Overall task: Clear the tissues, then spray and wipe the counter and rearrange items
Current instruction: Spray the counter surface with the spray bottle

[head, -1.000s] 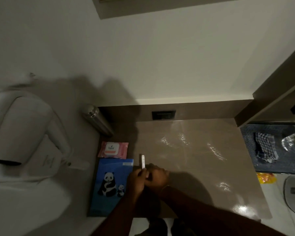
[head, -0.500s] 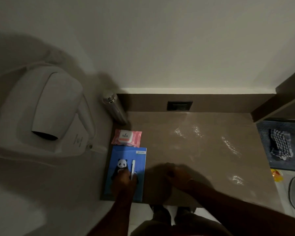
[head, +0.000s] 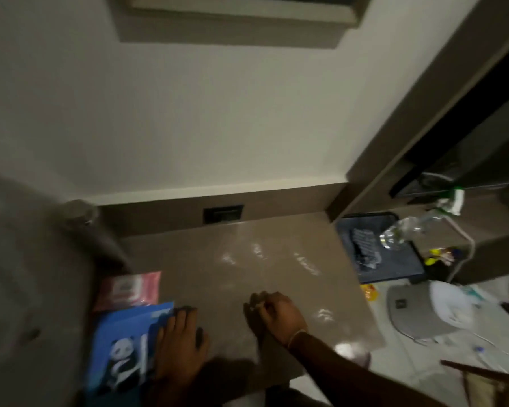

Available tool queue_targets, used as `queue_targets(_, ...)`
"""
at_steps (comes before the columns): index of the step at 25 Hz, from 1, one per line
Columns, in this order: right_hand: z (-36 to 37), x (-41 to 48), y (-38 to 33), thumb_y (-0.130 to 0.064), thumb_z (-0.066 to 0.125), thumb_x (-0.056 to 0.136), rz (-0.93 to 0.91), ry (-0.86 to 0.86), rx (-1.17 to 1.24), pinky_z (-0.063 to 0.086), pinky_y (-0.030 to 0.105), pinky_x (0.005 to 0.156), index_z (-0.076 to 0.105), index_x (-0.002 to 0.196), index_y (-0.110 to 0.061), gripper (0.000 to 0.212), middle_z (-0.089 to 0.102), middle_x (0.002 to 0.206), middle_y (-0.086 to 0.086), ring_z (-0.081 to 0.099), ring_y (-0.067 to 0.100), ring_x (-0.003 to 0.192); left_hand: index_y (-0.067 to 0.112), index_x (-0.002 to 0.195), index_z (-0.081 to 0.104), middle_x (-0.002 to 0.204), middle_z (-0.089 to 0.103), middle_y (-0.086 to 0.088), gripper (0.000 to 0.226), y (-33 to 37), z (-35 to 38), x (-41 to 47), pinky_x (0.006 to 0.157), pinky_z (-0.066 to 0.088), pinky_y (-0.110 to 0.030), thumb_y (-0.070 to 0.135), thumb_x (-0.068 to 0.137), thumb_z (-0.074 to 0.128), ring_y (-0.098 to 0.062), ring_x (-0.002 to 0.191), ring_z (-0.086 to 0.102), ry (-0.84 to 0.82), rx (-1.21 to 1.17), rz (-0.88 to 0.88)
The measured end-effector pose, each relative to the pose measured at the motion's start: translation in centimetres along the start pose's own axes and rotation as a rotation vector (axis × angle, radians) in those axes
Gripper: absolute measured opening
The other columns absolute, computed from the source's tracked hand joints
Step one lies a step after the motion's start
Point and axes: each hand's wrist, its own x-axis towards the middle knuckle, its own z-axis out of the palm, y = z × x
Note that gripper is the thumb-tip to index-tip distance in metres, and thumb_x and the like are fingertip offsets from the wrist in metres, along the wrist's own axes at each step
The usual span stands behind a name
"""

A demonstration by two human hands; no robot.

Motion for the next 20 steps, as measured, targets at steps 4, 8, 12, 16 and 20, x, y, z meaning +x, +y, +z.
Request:
queue_targets(4, -5.4, 0.9, 4.4, -0.025, 0.067, 0.101, 0.141, 0.353, 0.226, 0.047, 0.039, 0.101, 0.072, 0.116, -0.006, 0.025, 0.069, 0.117, 0.016, 0.062, 0.034, 0.113, 0.024, 0.136, 0.066, 0.130, 0.070, -0.002, 0.068, 7.9, -0.8, 2.9, 0.099, 0.047, -0.044, 0.048, 0.073, 0.051, -0.024, 0.119, 0.066, -0.032, 0.051, 0.225)
queue_targets(8, -13.3, 2.2, 11.8, -0.013, 0.073, 0.096, 0.352, 0.694, 0.475, 0.048, 0.047, 0.107, 0.068, 0.123, 0.002, 0.031, 0.066, 0.124, 0.023, 0.061, 0.039, 0.120, 0.022, 0.152, 0.050, 0.157, 0.052, -0.001, 0.074, 15.3, -1.1, 4.4, 0.119, 0.037, -0.046, 0.047, 0.082, 0.048, -0.024, 0.148, 0.047, -0.045, 0.065, 0.328)
queue_targets(12, -22.5, 4.0, 19.8, -0.021, 0.079, 0.093, 0.468, 0.957, 0.590, 0.044, 0.045, 0.112, 0.060, 0.137, -0.002, 0.051, 0.061, 0.137, 0.020, 0.055, 0.036, 0.131, 0.013, 0.147, 0.056, 0.153, 0.056, -0.012, 0.072, 21.1, -0.2, 5.9, 0.118, 0.033, -0.048, 0.046, 0.083, 0.047, -0.036, 0.139, 0.055, -0.021, 0.077, 0.345)
queue_targets(16, -31.4, 7.0, 27.0, -0.034, 0.084, 0.088, 0.495, 1.062, 0.788, 0.034, 0.041, 0.126, 0.042, 0.156, -0.009, 0.083, 0.048, 0.157, 0.014, 0.043, 0.030, 0.148, 0.002, 0.137, 0.064, 0.142, 0.064, -0.020, 0.079, 23.8, 1.9, 6.8, 0.110, 0.045, -0.062, 0.047, 0.075, 0.043, -0.041, 0.130, 0.063, 0.026, 0.158, 0.428)
queue_targets(20, -36.2, 11.7, 32.7, -0.024, 0.086, 0.087, 0.368, 0.898, 0.837, 0.044, 0.038, 0.118, 0.044, 0.155, -0.009, 0.082, 0.054, 0.149, 0.014, 0.055, 0.024, 0.134, 0.007, 0.154, 0.044, 0.159, 0.048, -0.015, 0.087, 25.5, 3.0, 7.2, 0.122, 0.032, -0.060, 0.053, 0.080, 0.035, -0.036, 0.148, 0.044, -0.024, 0.165, 0.325)
